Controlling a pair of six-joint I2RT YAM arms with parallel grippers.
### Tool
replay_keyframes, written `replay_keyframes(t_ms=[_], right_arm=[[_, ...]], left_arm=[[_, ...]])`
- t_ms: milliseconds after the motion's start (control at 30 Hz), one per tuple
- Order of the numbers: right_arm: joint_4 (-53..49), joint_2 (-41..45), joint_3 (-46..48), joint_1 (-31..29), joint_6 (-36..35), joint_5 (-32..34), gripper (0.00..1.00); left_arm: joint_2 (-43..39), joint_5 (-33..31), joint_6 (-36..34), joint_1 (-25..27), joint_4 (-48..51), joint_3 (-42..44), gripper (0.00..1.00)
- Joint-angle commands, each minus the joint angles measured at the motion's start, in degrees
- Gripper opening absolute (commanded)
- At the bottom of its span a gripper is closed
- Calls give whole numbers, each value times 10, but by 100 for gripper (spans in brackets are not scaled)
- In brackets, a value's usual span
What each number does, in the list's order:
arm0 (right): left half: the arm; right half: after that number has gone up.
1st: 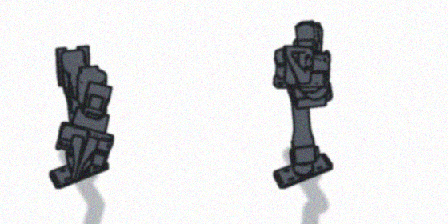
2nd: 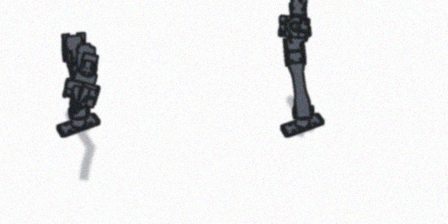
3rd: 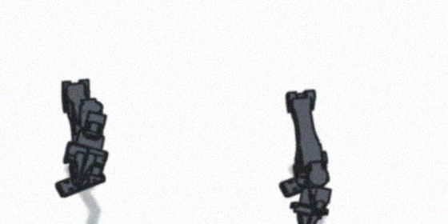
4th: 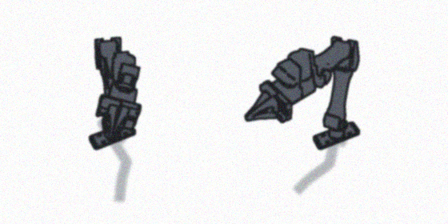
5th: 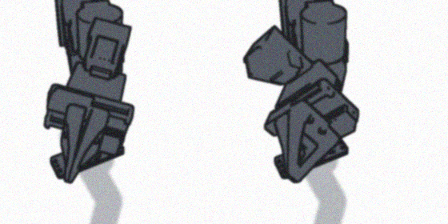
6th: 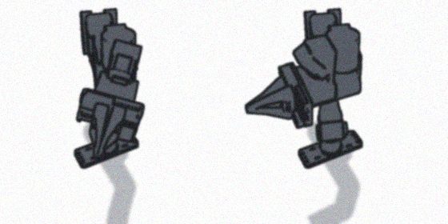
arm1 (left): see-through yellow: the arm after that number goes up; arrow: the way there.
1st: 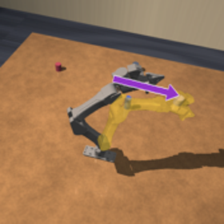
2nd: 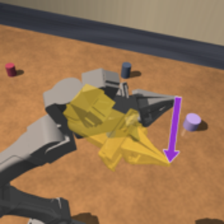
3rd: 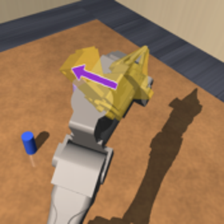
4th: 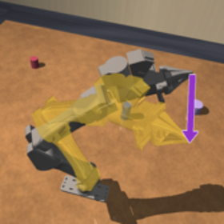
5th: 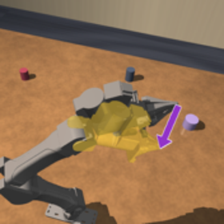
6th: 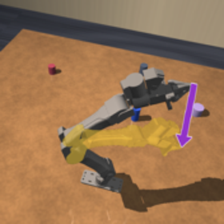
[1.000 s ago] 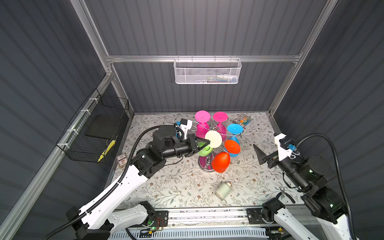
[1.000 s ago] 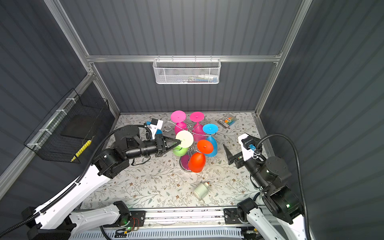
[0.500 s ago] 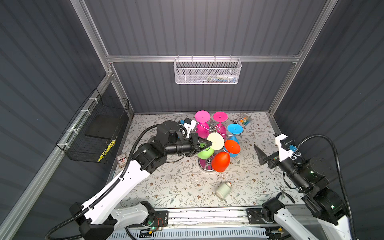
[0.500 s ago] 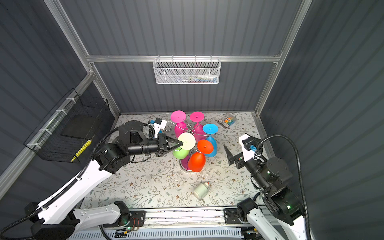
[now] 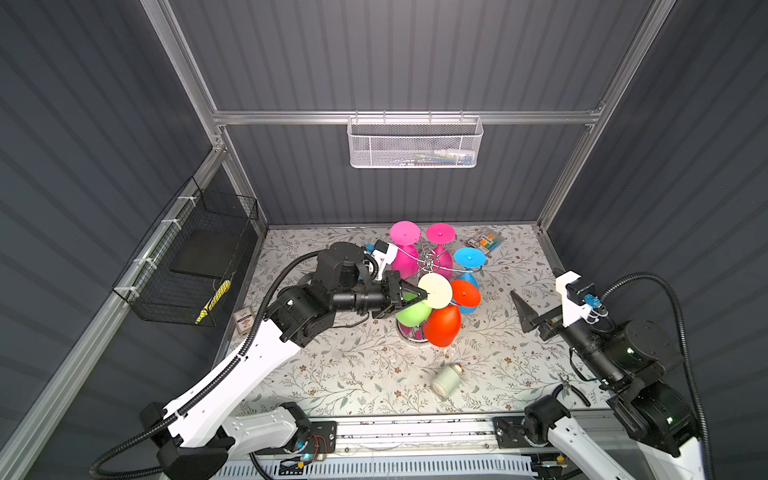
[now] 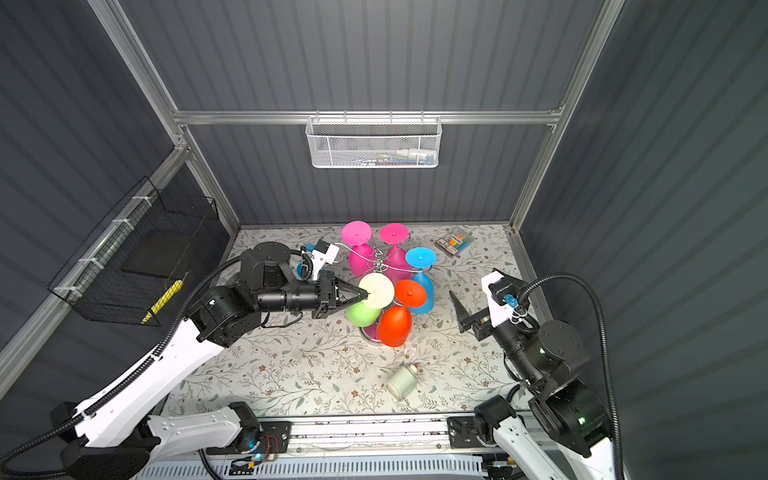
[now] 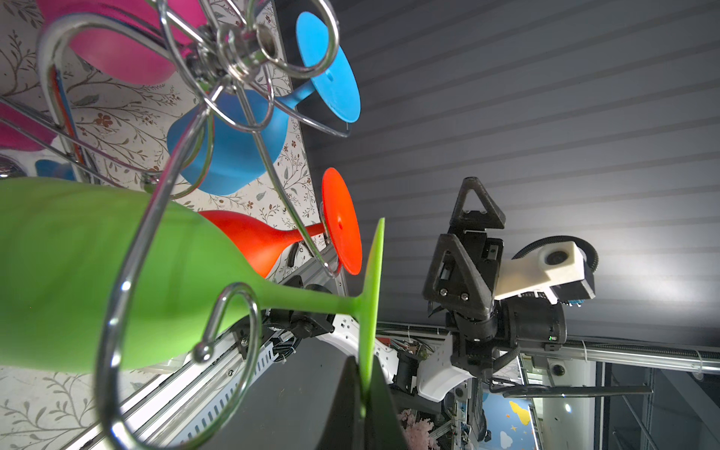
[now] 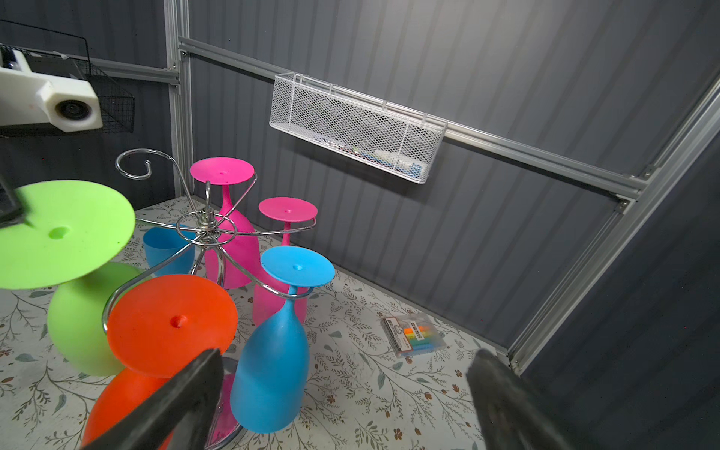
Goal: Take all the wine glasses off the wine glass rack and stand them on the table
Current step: 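Pull the green glass off the rack arm with the left gripper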
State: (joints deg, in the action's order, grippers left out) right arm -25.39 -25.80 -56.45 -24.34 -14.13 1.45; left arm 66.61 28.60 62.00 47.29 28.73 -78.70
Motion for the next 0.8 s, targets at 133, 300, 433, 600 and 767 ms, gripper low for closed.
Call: replay_keyframes(t_ms=[133, 300, 433, 600, 767], right_arm=[[-12, 10, -1, -3, 10, -8, 99], [-18, 15, -4, -3, 19, -13, 99], [-28, 18, -10, -3, 26, -16, 99], [-33, 22, -15, -3, 35, -18, 99], [-34, 19, -20, -3, 41, -27, 99]], left_arm=[[-23, 16, 1, 12, 11, 4, 0], [-45, 25, -4, 16, 39, 9, 0], [-71, 32, -18, 15, 75, 9, 0], [-97, 23, -58, 16, 149, -7, 0], [-117, 1, -91, 15, 192, -44, 0]])
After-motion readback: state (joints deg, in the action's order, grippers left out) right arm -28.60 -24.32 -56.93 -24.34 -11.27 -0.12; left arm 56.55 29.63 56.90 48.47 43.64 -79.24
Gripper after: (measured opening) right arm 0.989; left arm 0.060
